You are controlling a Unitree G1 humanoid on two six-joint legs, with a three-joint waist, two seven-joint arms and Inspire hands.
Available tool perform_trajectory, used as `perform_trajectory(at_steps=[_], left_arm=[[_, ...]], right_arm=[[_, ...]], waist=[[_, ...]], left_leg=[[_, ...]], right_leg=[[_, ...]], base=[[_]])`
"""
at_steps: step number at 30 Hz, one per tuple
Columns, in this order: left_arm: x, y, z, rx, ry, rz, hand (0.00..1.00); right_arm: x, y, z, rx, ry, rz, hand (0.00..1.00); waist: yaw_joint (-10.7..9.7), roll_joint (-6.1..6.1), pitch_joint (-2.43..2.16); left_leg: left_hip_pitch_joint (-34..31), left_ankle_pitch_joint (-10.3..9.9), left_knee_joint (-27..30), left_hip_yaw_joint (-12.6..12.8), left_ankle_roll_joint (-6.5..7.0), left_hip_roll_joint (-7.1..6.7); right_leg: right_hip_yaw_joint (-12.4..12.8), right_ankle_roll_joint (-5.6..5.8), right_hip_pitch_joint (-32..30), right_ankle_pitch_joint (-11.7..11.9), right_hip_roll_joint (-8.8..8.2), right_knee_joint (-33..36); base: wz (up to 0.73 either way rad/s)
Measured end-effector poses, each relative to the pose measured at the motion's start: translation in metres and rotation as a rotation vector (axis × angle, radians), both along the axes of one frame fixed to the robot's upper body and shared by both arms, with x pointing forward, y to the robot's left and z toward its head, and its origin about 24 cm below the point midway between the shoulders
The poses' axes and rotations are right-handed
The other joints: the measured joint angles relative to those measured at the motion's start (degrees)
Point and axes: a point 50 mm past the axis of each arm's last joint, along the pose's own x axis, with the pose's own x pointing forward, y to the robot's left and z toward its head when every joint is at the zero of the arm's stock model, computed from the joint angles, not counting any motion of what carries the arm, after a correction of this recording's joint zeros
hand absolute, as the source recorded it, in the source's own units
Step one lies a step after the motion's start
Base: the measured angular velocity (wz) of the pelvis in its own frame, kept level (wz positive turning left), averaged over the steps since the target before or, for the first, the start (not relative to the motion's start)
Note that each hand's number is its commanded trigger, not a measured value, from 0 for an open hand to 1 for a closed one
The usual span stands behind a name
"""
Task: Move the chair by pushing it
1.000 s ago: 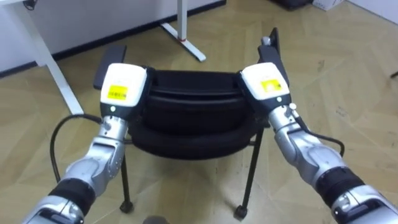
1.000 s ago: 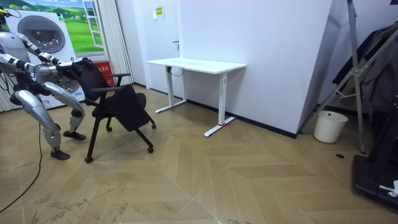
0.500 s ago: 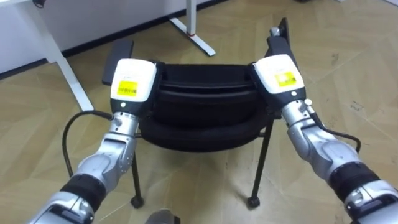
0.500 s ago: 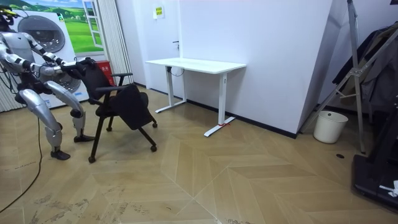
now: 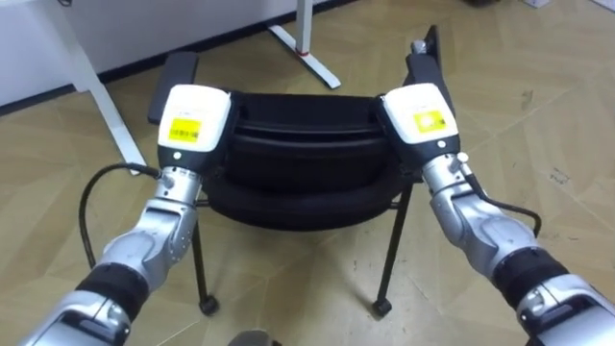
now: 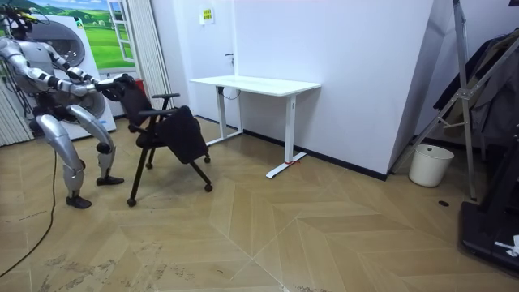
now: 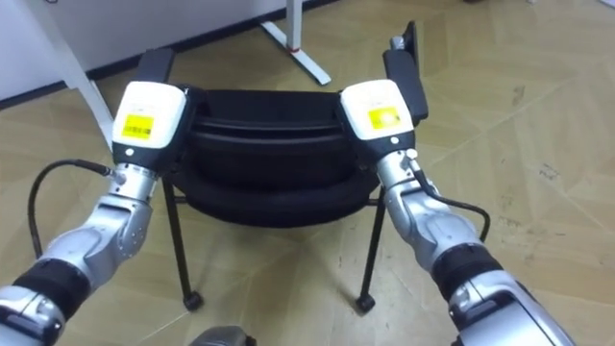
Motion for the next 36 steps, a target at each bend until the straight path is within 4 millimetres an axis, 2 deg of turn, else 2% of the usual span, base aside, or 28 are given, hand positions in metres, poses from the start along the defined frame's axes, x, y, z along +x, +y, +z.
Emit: perform_trajectory(at_steps=[1, 2, 3, 4, 5, 6, 7, 9, 11, 13, 16, 20, 23, 26, 29, 31, 33, 36], left_arm=[[0.000, 0.003, 0.002, 0.003, -0.009, 0.003, 1.00], [0.001, 0.005, 0.003, 0.004, -0.012, 0.002, 1.00], [0.001, 0.007, 0.005, 0.006, -0.023, 0.001, 1.00], [0.001, 0.013, 0.006, 0.009, -0.036, 0.013, 1.00], [0.001, 0.016, 0.007, 0.009, -0.037, 0.018, 1.00], [0.000, 0.020, 0.008, 0.018, -0.039, 0.027, 1.00], [0.001, 0.022, 0.009, 0.020, -0.042, 0.029, 1.00], [0.001, 0.020, 0.008, 0.018, -0.041, 0.034, 1.00], [0.000, 0.017, 0.007, 0.013, -0.045, 0.037, 1.00], [-0.001, 0.015, 0.007, 0.012, -0.052, 0.044, 1.00], [-0.004, 0.014, 0.004, 0.010, -0.063, 0.063, 1.00], [-0.009, 0.013, -0.003, 0.007, -0.065, 0.089, 1.00], [-0.011, 0.010, -0.007, 0.000, -0.059, 0.098, 1.00], [-0.013, 0.005, -0.010, -0.014, -0.050, 0.101, 1.00], [-0.012, 0.001, -0.010, -0.027, -0.051, 0.096, 1.00], [-0.012, -0.001, -0.008, -0.032, -0.057, 0.091, 1.00], [-0.011, -0.002, -0.006, -0.035, -0.065, 0.088, 1.00], [-0.010, -0.003, -0.005, -0.038, -0.066, 0.083, 1.00]], right_arm=[[0.001, 0.003, 0.001, 0.004, -0.004, 0.002, 1.00], [0.001, 0.004, 0.001, 0.008, -0.005, 0.003, 1.00], [0.002, 0.007, 0.002, 0.016, -0.009, 0.010, 1.00], [0.004, 0.014, 0.005, 0.023, -0.016, 0.024, 1.00], [0.004, 0.017, 0.006, 0.029, -0.018, 0.029, 1.00], [0.004, 0.022, 0.005, 0.033, -0.018, 0.034, 1.00], [0.004, 0.023, 0.006, 0.035, -0.020, 0.036, 1.00], [0.005, 0.023, 0.007, 0.034, -0.019, 0.035, 1.00], [0.005, 0.021, 0.007, 0.031, -0.018, 0.031, 1.00], [0.006, 0.020, 0.007, 0.033, -0.014, 0.028, 1.00], [0.006, 0.020, 0.008, 0.031, -0.007, 0.033, 1.00], [0.004, 0.021, 0.004, 0.026, 0.013, 0.040, 1.00], [0.001, 0.020, 0.002, 0.022, 0.015, 0.041, 1.00], [0.000, 0.016, 0.001, 0.016, 0.017, 0.038, 1.00], [0.000, 0.012, 0.003, 0.008, 0.000, 0.040, 1.00], [0.001, 0.009, 0.005, 0.005, -0.010, 0.039, 1.00], [0.002, 0.009, 0.007, 0.006, -0.021, 0.040, 1.00], [0.002, 0.004, 0.006, 0.001, -0.024, 0.036, 1.00]], waist=[[0.27, 0.12, 0.11], [0.60, 0.34, 0.28], [1.52, 0.24, 0.43], [2.46, 0.37, 0.61], [2.51, 0.47, 0.63], [2.66, -0.32, 0.07], [2.54, -0.68, -0.12], [2.51, -0.94, -0.05], [2.49, -1.25, 0.06], [2.10, -1.50, 0.05], [2.55, -1.58, -0.03], [2.62, -1.62, -0.14], [1.87, -1.04, -0.13], [0.38, -0.45, -0.09], [-0.83, -0.65, -0.02], [-1.10, -0.86, -0.14], [-1.06, -0.85, -0.17], [-1.19, -0.84, -0.17]], left_leg=[[0.04, -0.17, -0.04, -0.84, -0.20, 0.09], [0.13, -0.30, -0.05, -1.33, -0.42, 0.26], [0.38, -0.67, -0.08, -2.13, -0.82, 0.95], [0.40, -1.04, -0.07, -3.61, -1.49, 1.09], [0.40, -1.13, -0.10, -4.69, -2.04, 1.10], [0.24, -0.86, -0.53, -5.85, -2.95, 1.00], [0.30, -0.59, -0.92, -5.97, -3.97, 1.11], [0.54, -0.24, -1.70, -6.26, -4.75, 1.61], [1.09, 0.11, -2.44, -6.12, -5.31, 2.07], [1.43, 0.32, -2.31, -5.30, -5.71, 3.26], [1.53, 0.43, -0.39, -4.42, -5.85, 4.13], [1.41, 0.49, 2.30, -4.33, -5.76, 4.25], [1.43, 0.54, 3.63, -4.82, -5.66, 4.14], [1.24, 0.53, 3.57, -4.55, -5.66, 3.49], [1.20, 0.52, 1.73, -3.09, -5.66, 2.42], [0.94, 0.50, 0.94, -3.09, -5.64, 1.64], [0.41, 0.46, 0.85, -3.10, -5.56, 1.52], [0.90, 0.07, 0.38, -3.08, -4.86, 0.77]], right_leg=[[0.67, 0.02, -1.07, 1.55, 0.45, 1.29], [0.96, 0.06, -1.47, 1.69, 0.95, 1.46], [3.02, 0.09, -2.49, 1.22, 3.12, -0.81], [3.78, -0.17, -3.91, 1.67, 5.01, -4.46], [3.40, -1.20, -4.30, 3.25, 5.57, -5.29], [2.38, -3.02, -4.09, 3.98, 5.80, -5.75], [0.78, -4.24, -3.08, 3.28, 5.78, -6.00], [-0.57, -5.27, -2.22, 2.47, 5.76, -6.05], [-1.59, -5.78, -1.28, 1.63, 5.71, -6.05], [-2.98, -6.07, -0.34, 0.20, 5.90, -6.01], [-3.12, -6.48, -0.01, -1.20, 6.32, -5.50], [-3.06, -6.31, 1.16, -3.11, 6.28, -3.93], [-4.19, -6.23, 3.11, -3.71, 6.06, -3.87], [-5.30, -5.57, 4.14, -4.43, 5.05, -3.62], [-5.93, -5.02, 3.56, -4.70, 3.11, -2.73], [-5.79, -4.80, 2.68, -4.73, 2.34, -2.28], [-5.72, -4.73, 2.00, -4.49, 2.21, -2.12], [-5.28, -4.44, 1.51, -4.37, 1.48, -1.58]], base=[[0.00], [-0.29], [-0.48], [-0.40], [0.09], [0.37], [0.36], [0.27], [0.34], [0.35], [0.07], [0.07], [0.21], [0.29], [0.24], [0.09], [0.00], [-0.03]])
